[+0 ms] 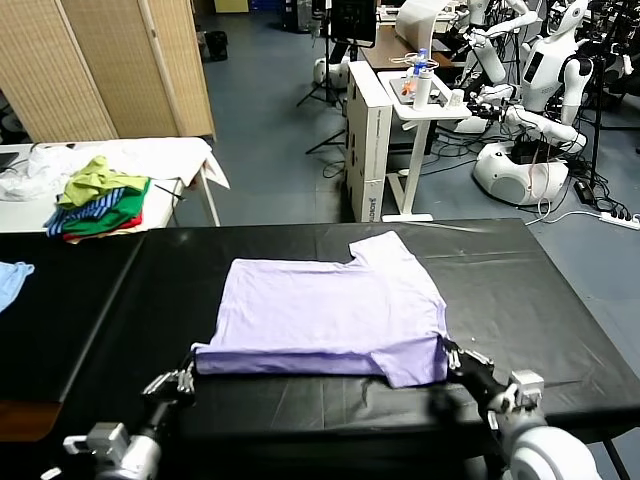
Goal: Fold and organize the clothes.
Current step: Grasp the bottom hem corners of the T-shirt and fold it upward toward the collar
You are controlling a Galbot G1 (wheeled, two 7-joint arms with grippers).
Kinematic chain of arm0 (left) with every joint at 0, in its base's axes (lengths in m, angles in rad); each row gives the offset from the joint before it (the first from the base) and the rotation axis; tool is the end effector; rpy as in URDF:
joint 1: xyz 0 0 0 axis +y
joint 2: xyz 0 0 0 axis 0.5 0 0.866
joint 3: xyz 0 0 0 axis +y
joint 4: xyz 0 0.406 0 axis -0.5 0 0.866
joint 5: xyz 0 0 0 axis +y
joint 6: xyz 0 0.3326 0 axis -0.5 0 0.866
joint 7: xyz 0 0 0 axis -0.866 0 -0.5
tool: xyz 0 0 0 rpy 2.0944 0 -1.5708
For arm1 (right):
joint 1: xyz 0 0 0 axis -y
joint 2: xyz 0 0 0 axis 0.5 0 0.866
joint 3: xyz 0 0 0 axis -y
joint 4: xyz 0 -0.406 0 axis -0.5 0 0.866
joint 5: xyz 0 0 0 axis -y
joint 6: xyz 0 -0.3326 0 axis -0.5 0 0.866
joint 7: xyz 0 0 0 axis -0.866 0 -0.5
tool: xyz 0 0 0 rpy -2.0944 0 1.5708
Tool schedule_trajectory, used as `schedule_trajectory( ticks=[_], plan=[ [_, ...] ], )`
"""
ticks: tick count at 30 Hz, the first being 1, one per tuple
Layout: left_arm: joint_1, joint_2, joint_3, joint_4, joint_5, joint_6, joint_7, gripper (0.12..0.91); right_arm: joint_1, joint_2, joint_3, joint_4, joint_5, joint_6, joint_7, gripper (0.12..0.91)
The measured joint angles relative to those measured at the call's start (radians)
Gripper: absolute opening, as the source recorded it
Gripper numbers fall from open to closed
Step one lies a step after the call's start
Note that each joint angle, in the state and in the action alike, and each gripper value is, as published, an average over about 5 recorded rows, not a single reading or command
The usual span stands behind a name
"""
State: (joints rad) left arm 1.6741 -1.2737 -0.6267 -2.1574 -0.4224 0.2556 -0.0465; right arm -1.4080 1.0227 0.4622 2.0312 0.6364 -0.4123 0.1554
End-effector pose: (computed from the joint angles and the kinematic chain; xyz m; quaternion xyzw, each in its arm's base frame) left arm 0.1036 0.0922 -0.3267 -0.0233 -0.9872 0.0510 0.1490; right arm 0.1971 -0.1190 -0.3201 0.0779 -0.9742 -0.0298 0.2095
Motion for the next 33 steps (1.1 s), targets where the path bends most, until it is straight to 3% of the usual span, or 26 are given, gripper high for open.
schedule_trajectory(
  ticks=[13, 16, 18, 21, 26, 30, 33],
  plan=[
    [-0.098, 0.068, 0.037, 0.104, 0.007, 0.01, 0.007, 0.146, 0.026, 0.022, -0.02, -0.036, -0.025, -0.007, -0.005, 0.153],
    [-0.102, 0.07, 0.037, 0.109, 0.006, 0.013, 0.006, 0.146, 0.016, 0.02, -0.012, -0.029, -0.031, -0.018, -0.014, 0.262],
    [-0.102, 0.068, 0.037, 0.109, 0.005, 0.015, 0.004, 0.157, 0.003, 0.016, -0.003, -0.017, -0.032, -0.029, -0.015, 0.393],
    [-0.095, 0.062, 0.032, 0.103, 0.005, 0.025, 0.001, 0.265, -0.028, 0.004, 0.013, 0.01, -0.033, -0.042, -0.011, 0.564],
    [-0.063, 0.049, 0.016, 0.076, 0.005, 0.059, 0.0, 0.585, -0.103, -0.025, 0.051, 0.066, -0.034, -0.053, -0.015, 0.833],
    [-0.021, 0.043, 0.013, 0.048, 0.003, 0.074, 0.001, 0.813, -0.167, -0.045, 0.091, 0.095, -0.033, -0.051, -0.032, 0.902],
    [0.002, 0.04, 0.013, 0.037, -0.004, 0.077, 0.001, 0.893, -0.205, -0.05, 0.116, 0.106, -0.032, -0.047, -0.041, 0.901]
  ],
)
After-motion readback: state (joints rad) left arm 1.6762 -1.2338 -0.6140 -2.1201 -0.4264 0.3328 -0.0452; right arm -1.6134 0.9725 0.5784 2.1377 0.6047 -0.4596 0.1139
